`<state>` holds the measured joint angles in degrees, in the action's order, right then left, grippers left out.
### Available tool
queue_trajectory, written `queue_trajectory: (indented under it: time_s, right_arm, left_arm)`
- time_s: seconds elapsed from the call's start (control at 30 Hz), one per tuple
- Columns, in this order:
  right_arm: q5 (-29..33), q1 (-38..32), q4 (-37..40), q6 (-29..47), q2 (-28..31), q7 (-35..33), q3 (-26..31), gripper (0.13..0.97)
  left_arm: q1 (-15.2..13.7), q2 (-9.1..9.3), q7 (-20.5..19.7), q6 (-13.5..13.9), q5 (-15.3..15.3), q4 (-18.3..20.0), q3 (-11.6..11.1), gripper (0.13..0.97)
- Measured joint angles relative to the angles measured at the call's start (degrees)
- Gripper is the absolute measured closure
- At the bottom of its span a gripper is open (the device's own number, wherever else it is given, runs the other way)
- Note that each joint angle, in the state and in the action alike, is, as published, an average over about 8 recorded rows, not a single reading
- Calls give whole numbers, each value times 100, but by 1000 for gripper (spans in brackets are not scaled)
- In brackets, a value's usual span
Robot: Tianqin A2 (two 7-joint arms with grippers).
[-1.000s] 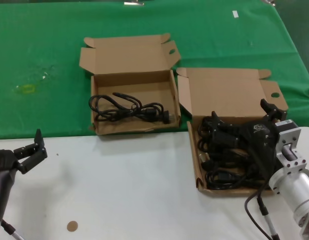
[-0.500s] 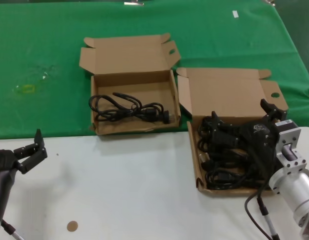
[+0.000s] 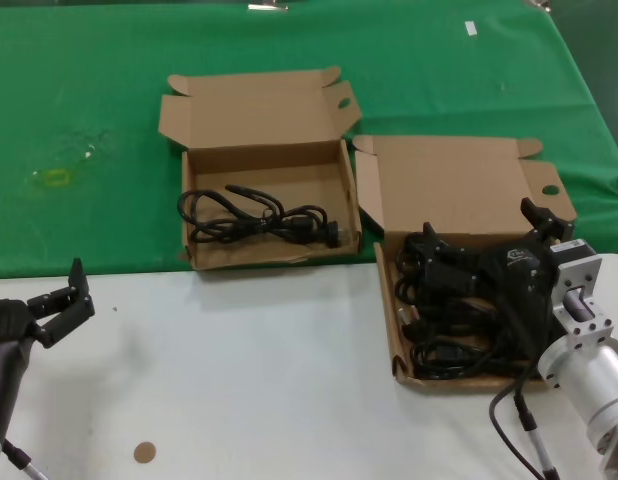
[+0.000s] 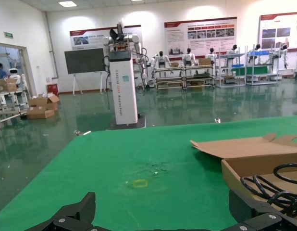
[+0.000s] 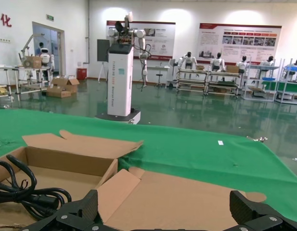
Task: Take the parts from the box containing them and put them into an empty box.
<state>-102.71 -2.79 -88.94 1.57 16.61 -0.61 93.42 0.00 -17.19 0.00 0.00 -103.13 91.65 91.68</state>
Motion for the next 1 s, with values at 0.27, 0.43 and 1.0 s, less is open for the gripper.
queue_trajectory:
  time_s: [0.27,0.43,1.0]
  right_arm:
    - [0,0,0,0,0,0,0,129]
    - [0,0,0,0,0,0,0,129]
    - [0,0,0,0,0,0,0,129]
  left_arm:
    - [0,0,0,0,0,0,0,132]
    - [0,0,0,0,0,0,0,132]
    - [0,0,0,0,0,0,0,132]
